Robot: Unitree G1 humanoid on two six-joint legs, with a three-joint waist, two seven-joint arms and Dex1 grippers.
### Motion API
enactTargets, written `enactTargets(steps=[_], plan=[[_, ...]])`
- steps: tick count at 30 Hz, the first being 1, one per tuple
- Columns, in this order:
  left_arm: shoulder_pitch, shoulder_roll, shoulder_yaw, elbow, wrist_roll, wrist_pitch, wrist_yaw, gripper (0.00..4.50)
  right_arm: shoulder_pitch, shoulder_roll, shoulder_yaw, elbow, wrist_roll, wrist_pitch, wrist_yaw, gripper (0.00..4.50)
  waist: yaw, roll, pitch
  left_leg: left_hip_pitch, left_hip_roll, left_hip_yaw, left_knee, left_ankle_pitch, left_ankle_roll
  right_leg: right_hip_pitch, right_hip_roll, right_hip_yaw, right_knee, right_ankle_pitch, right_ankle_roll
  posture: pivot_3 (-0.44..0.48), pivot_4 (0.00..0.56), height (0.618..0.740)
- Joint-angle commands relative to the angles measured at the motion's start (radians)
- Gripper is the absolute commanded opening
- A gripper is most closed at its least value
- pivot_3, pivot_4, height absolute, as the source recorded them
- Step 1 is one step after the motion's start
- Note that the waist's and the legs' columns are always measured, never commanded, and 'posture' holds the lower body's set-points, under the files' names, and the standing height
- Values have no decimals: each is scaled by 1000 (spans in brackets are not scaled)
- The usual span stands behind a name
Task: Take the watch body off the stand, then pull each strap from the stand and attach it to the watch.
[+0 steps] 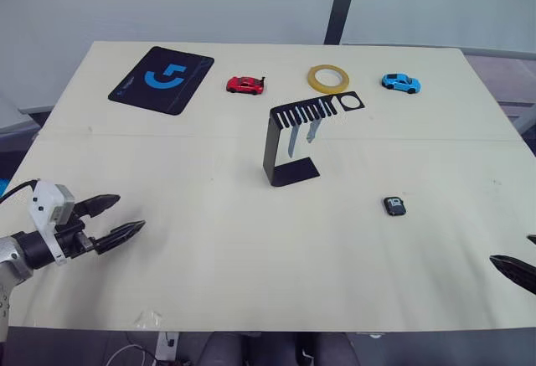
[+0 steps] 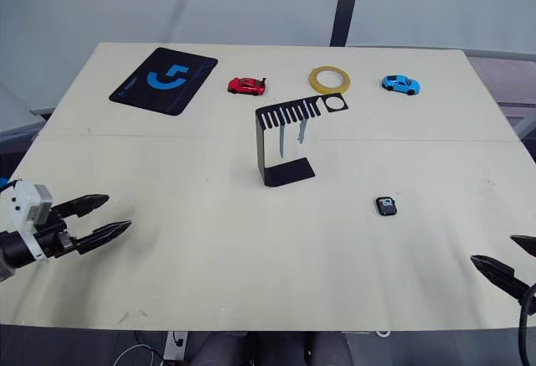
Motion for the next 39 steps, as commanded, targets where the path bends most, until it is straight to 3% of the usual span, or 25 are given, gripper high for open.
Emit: enactTargets(steps=[1, 9, 14, 16, 20, 27, 39], plan=[[-43, -27, -48, -98, -17, 3, 37, 4500, -31, -1, 20, -8, 5, -31, -10, 4447, -1, 0, 0, 0, 0, 0, 0, 0, 0, 0, 0, 0, 0, 0, 0, 0, 150, 732], [-132, -139, -190, -379, -87, 153, 233, 4500, -78, 36, 95, -232, 126, 44, -72, 4447, -1, 0, 0, 2, 0, 3, 0, 0, -1, 0, 1, 2, 3, 0, 0, 0, 150, 732], [-224, -272, -358, -539, -92, 339, 489, 4500, -166, 41, 191, -454, 317, 142, -203, 4447, 0, 0, 0, 2, 0, 3, 1, 0, -1, 0, 2, 4, 4, 0, 0, 0, 150, 732], [-278, -311, -459, -566, -9, 373, 571, 4500, -217, 17, 242, -511, 370, 169, -250, 4447, 1, 0, 0, 3, 0, 3, 2, 0, -1, 1, 1, 6, 4, 0, 1, 0, 150, 732], [-374, -415, -520, -526, 51, 437, 721, 4500, -343, -22, 349, -573, 481, 216, -366, 4447, 2, 0, 0, 2, -2, 2, 2, 0, 0, 1, 2, 6, 3, 1, 1, 0, 150, 732], [-456, -509, -636, -435, 186, 372, 788, 4500, -534, -23, 571, -589, 506, 241, -521, 4447, 2, -1, 0, 3, -1, 2, 2, 0, 0, 2, 3, 4, 2, 1, 1, 0, 150, 732], [-506, -585, -708, -311, 363, 307, 854, 4500, -644, 3, 696, -511, 391, 222, -602, 4447, 3, -1, 0, 1, -1, 1, 3, 0, 0, 3, 3, 1, 0, 1, 2, 0, 150, 732]])
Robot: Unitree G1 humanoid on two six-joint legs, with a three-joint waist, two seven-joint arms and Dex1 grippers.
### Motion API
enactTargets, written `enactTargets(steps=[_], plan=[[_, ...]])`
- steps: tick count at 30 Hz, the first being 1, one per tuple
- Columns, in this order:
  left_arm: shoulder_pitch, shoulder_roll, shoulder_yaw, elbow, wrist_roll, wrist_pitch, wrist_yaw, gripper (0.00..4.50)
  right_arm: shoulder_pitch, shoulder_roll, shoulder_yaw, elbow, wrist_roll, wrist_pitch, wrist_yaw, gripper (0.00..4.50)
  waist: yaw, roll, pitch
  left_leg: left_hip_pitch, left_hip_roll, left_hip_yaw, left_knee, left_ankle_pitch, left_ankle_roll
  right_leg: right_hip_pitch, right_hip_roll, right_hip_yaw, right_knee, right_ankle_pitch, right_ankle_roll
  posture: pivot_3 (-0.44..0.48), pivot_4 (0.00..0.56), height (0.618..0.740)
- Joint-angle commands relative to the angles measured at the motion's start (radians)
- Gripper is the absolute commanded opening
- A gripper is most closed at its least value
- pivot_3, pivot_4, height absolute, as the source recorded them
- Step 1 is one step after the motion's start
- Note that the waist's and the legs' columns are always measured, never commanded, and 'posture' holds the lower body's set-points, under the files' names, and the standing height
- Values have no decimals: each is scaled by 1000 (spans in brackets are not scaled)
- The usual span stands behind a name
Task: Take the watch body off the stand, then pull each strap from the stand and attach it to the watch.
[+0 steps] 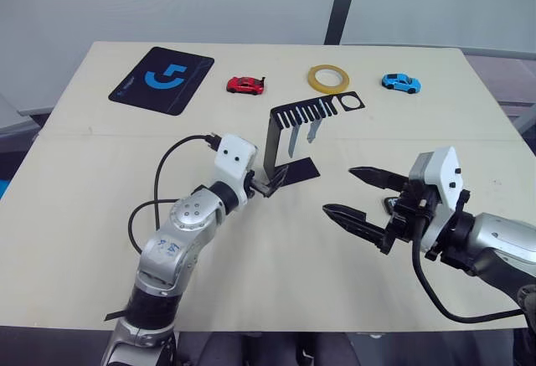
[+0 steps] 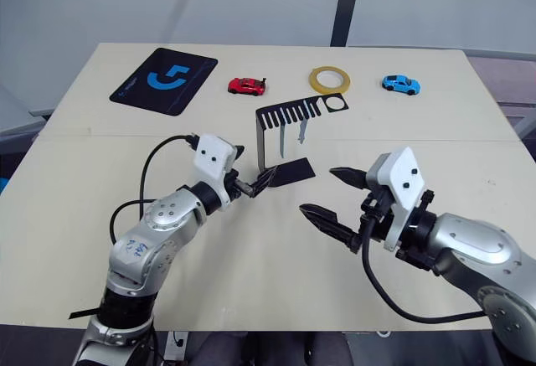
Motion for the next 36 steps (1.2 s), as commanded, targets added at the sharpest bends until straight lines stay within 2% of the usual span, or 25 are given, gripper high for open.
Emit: enactTargets(steps=[1, 13, 21, 23, 26, 36], plan=[[-22, 8, -29, 13, 71, -49, 4, 4500, -20, 14, 9, 1, -27, -26, -8, 4447, 0, 0, 0, 0, 0, 0, 0, 0, 0, 0, 0, 0, 0, 0, 0, 0, 150, 732], [-58, -103, -15, 124, 183, -106, 84, 4500, -35, 21, 27, 22, -87, -40, 20, 4447, 0, 0, 0, -1, 0, -1, 0, 0, 0, 0, -1, -3, -1, 0, 0, 0, 150, 732], [-75, -136, -4, 175, 222, -147, 98, 4500, -31, 36, 30, 12, -96, -38, 10, 4447, 0, 0, 0, -1, 0, -2, 0, 0, 1, 1, -1, -4, -1, 0, 0, 0, 150, 732], [-78, -141, -4, 179, 225, -156, 94, 3962, -32, 39, 30, 10, -95, -35, 8, 4500, 0, 0, 0, -1, 0, -2, 0, 0, 1, 1, -1, -5, -1, 0, 0, 0, 150, 732], [-85, -153, -5, 193, 228, -164, 89, 2718, -33, 42, 30, 9, -90, -32, 4, 4500, 0, 0, 0, -2, 0, -3, 0, 0, 1, 1, -2, -5, -1, 0, 0, 0, 150, 732], [-104, -182, -6, 227, 257, -177, 101, 2718, -37, 46, 22, 7, -76, -23, -9, 4500, 0, 0, 0, -2, 0, -3, 0, 0, 1, 1, -2, -6, -2, 0, 0, 0, 150, 732]])
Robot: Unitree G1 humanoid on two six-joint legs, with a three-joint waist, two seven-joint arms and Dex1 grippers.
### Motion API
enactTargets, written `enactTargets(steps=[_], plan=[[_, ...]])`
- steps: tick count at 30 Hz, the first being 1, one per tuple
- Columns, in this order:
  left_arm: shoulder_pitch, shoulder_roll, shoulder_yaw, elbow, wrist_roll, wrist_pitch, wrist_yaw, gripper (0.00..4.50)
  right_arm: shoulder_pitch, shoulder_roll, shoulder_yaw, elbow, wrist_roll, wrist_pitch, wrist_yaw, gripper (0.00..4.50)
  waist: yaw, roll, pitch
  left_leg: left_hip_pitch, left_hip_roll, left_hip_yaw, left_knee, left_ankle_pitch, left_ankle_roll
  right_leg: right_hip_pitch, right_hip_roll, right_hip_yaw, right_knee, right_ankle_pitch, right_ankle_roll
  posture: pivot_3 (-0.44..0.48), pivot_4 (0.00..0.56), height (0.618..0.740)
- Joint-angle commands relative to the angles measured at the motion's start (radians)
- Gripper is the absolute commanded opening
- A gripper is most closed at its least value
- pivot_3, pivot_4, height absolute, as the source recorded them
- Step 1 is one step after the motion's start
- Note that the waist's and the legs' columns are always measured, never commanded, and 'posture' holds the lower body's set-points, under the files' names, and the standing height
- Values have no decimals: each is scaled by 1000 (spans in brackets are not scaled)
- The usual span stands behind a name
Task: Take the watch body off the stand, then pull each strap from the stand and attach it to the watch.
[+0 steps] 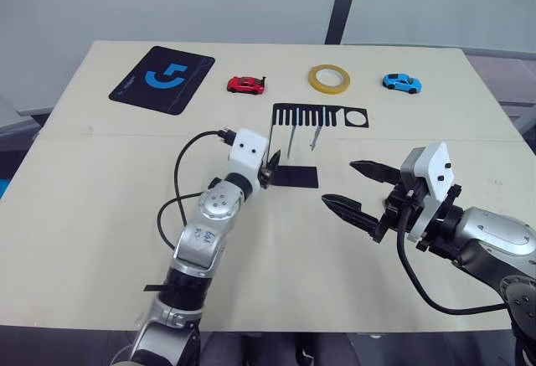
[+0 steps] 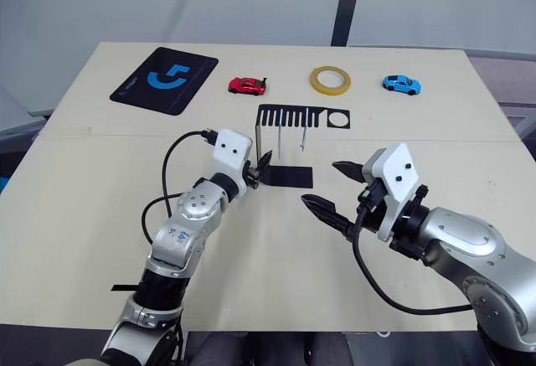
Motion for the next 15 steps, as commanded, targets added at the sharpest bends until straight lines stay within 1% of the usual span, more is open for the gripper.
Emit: enactTargets(steps=[1, 5, 7, 8, 9, 12, 13, 15], plan=[[-17, -14, 0, -9, 23, -28, 10, 2718, -12, 1, -23, -31, 13, -5, -9, 4500, 0, 0, 0, 0, 0, 0, 0, 0, 0, 0, 0, 0, 0, 0, 0, 0, 150, 732], [-20, -23, -1, 3, 37, -41, 15, 2718, -6, 2, -23, -33, 9, -5, -17, 4500, 0, 0, 0, 0, 0, 0, 0, 0, 0, 0, 0, 0, 0, 0, 0, 0, 150, 732], [-22, -26, -3, 9, 44, -51, 18, 2182, -1, 2, -23, -38, 10, -5, -21, 4500, 0, 0, 0, 0, 0, 0, 0, 0, 0, 0, 0, 0, 0, 0, 0, 0, 150, 732], [-23, -28, -6, 14, 50, -63, 19, 1741, 2, 3, -23, -41, 11, -5, -24, 4500, 0, 0, 0, 0, 0, 0, 0, 0, 0, 0, 0, 0, 0, 0, 0, 0, 150, 732], [-24, -32, -5, 21, 51, -75, 22, 1509, 3, 6, -22, -45, 12, -5, -30, 4500, 0, 0, 0, 0, 0, 0, 0, 0, 0, 0, 0, 0, 0, 0, 0, 0, 150, 732], [-29, -40, 0, 40, 53, -101, 24, 171, 3, 15, -17, -52, 14, -4, -45, 4500, 0, 0, 0, 0, 0, 0, 0, 0, 0, 0, 0, 0, -1, 0, 0, 0, 150, 732], [-31, -41, 3, 47, 55, -108, 24, 42, 2, 19, -16, -54, 14, -3, -51, 4500, 0, 0, 0, 0, 0, 0, 0, 0, 0, 0, 0, 0, -1, 0, 0, 0, 150, 732], [-36, -42, 9, 58, 59, -119, 27, 42, -3, 25, -12, -58, 16, -2, -61, 4500, 0, 0, 0, 0, 0, -1, 0, 0, 0, 1, 0, -1, -1, 0, 0, 0, 150, 732]])
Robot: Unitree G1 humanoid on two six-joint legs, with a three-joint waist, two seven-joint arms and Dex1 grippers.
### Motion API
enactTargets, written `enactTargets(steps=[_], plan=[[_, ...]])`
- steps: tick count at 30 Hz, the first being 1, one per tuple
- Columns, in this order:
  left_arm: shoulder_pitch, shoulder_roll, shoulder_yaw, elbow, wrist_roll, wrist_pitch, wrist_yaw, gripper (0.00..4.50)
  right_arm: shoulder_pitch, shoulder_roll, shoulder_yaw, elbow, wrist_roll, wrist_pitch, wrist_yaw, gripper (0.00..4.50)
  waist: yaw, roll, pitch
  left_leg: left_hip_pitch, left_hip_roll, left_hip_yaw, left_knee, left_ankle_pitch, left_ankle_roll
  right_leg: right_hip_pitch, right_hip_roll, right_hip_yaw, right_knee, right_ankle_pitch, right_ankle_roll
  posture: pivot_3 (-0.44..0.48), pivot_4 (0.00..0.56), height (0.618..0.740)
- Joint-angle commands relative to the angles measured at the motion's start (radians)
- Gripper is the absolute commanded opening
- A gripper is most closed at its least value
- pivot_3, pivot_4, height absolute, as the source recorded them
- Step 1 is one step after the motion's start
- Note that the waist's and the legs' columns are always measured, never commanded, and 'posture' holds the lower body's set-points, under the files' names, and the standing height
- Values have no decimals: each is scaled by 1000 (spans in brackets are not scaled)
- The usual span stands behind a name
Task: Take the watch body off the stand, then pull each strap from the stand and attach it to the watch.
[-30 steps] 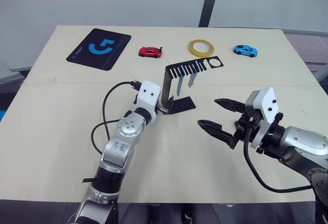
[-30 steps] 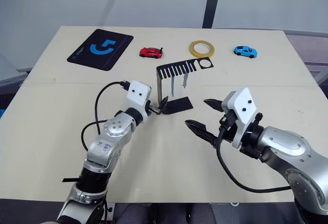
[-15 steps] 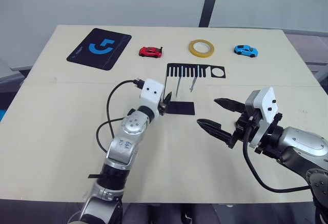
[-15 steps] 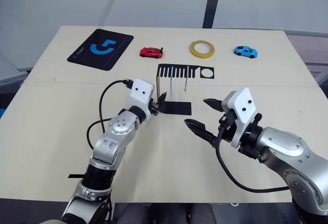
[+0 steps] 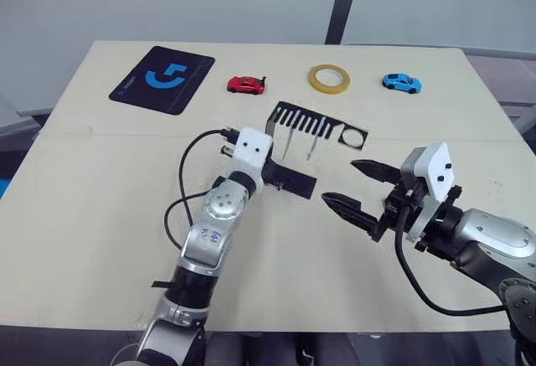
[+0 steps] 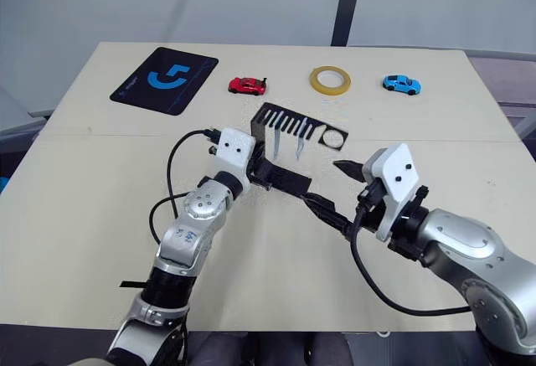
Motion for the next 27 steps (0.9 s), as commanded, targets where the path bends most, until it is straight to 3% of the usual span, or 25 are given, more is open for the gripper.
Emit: enactTargets(steps=[1, 10, 15, 19, 27], plan=[[-27, -9, 11, -2, 16, -40, 9, 42, -13, 10, -9, -38, 16, -1, -22, 4500, 0, 0, 0, 0, 0, 0, 0, 0, 0, 0, 0, 0, 0, 0, 0, 0, 150, 732], [-60, -50, 60, 45, 27, -10, 88, 42, -67, 50, 48, -49, 5, 14, -94, 4500, -1, 0, 0, 0, 0, -1, 0, 0, 0, 1, 0, -1, -3, 0, 0, 0, 150, 732], [-91, -92, 88, 96, 33, 1, 156, 42, -145, 142, 127, -59, -35, 93, -285, 4500, -2, 0, 0, -1, 0, -2, 0, 0, 1, 2, 0, -2, -3, 0, 0, 0, 150, 732], [-113, -131, 93, 131, 53, -2, 219, 42, -227, 296, 176, -42, -102, 190, -523, 4500, -3, 0, 0, -1, 0, -2, 0, 0, 1, 1, 0, -3, -3, 0, 0, 0, 150, 732], [-122, -183, 87, 151, 55, 14, 269, 42, -381, 540, 311, 70, -307, 268, -732, 4500, -6, 0, 0, -2, 0, -3, 0, 1, 0, 1, 0, -4, -2, 0, 0, 0, 150, 732]])
